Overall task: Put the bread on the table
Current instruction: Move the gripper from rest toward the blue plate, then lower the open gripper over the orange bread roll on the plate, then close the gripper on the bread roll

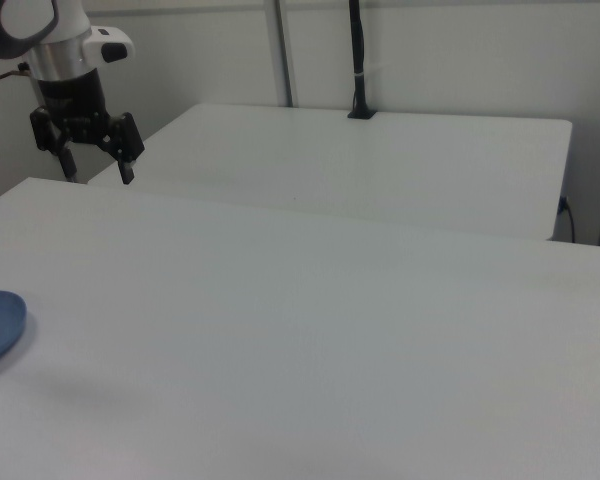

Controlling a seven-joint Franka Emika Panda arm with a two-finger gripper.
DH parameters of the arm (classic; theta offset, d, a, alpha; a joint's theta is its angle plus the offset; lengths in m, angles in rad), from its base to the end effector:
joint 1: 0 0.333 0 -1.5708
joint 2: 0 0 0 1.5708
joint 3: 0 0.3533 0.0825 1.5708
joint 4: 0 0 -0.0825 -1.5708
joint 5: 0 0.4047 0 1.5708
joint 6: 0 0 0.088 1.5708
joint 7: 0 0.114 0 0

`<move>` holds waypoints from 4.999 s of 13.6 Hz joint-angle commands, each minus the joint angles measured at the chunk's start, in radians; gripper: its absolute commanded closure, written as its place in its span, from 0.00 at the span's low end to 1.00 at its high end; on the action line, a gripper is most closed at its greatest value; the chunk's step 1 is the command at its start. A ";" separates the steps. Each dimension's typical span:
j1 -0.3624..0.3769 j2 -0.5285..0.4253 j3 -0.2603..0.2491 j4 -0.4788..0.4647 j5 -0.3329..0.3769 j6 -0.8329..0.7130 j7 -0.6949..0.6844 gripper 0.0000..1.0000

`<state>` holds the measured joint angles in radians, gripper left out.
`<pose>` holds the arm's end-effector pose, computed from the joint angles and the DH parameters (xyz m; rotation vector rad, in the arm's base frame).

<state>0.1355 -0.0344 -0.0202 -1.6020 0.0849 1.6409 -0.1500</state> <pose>0.5660 0.0745 0.6659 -3.0289 -0.3998 -0.1143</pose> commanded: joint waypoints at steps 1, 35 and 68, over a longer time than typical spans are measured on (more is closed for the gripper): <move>-0.005 -0.019 0.005 -0.015 -0.001 -0.015 0.001 0.00; 0.245 0.358 0.431 -0.144 -0.114 0.407 0.635 0.00; 0.219 0.352 0.444 -0.253 -0.221 0.527 0.754 0.61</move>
<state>0.3924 0.3911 0.4193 -1.8352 -0.1286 2.1812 0.5957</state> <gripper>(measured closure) 0.608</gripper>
